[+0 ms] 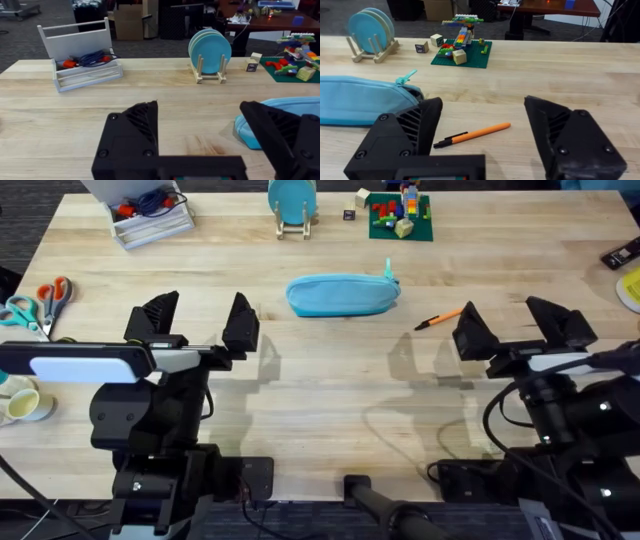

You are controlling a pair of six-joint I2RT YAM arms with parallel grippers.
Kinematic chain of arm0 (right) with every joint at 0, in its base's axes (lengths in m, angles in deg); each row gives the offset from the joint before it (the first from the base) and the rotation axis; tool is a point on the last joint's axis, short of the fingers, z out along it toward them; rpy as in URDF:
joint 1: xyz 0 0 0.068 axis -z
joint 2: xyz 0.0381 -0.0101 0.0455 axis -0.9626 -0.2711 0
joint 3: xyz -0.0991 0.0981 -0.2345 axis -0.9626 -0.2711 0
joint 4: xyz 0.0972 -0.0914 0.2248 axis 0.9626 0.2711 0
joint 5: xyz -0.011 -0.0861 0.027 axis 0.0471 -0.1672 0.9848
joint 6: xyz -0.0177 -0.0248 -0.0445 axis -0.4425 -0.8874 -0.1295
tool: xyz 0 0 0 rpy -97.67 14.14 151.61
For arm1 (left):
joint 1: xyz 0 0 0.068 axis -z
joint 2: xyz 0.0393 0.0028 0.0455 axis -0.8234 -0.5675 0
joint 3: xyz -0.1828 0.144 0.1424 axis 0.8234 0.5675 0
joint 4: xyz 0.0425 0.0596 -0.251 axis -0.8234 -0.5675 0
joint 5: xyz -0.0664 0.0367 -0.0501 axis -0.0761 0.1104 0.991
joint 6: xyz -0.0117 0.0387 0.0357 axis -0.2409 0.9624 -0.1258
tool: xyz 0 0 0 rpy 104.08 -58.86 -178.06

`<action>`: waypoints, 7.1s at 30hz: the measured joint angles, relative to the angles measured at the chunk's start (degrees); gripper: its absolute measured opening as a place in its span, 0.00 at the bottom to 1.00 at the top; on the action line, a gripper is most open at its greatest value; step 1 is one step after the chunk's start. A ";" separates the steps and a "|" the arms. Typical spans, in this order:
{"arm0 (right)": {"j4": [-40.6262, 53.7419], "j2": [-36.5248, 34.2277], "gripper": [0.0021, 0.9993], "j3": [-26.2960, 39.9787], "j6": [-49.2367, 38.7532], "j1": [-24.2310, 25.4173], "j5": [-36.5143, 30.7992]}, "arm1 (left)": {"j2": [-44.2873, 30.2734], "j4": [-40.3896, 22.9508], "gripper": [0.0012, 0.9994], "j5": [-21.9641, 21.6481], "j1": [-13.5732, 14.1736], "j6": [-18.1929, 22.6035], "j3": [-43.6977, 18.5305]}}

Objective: Unzip the bag, pick up the pens from the table one at a time and place them inside, then zip the bag closed.

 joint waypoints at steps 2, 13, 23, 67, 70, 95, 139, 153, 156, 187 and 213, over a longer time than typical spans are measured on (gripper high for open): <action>0.00 0.00 1.00 0.00 0.00 0.00 0.00 | 0.00 0.00 1.00 0.02 0.00 -0.02 0.00; -0.20 0.00 1.00 0.00 0.00 0.00 0.00 | 0.00 0.00 1.00 0.00 0.11 -0.02 0.00; -9.42 -0.05 1.00 -0.02 0.01 0.00 0.68 | 0.00 6.25 0.99 0.02 0.11 -0.04 0.00; 40.38 -61.67 1.00 66.08 4.74 0.00 0.87 | -61.14 -52.73 0.99 2.93 0.11 -0.99 -69.91; 43.45 -64.89 1.00 68.32 4.70 -0.16 0.87 | -64.60 -53.35 0.99 3.77 0.11 -1.11 -71.86; 45.24 -68.72 1.00 68.87 4.50 -1.92 0.87 | -75.34 -56.35 0.99 8.85 0.11 -1.16 -72.41; 45.24 -68.72 1.00 68.87 4.50 -1.92 0.87 | -80.68 -45.62 0.99 40.54 -14.34 48.64 -72.48; 45.24 -68.72 1.00 68.87 4.50 -1.92 0.87 | -88.32 -43.01 0.99 51.10 -14.34 59.30 -72.48; 45.24 -68.72 1.00 68.87 4.50 -1.92 0.87 | -91.12 -42.97 0.99 55.89 -14.34 63.85 -72.48; 45.22 -68.72 1.00 68.87 4.50 -1.92 0.87 | -106.78 -56.74 0.99 73.07 -14.26 86.93 -72.52; 45.24 -68.72 1.00 68.87 4.50 -1.92 0.87 | -119.21 -52.60 0.99 73.66 -8.05 92.20 -72.63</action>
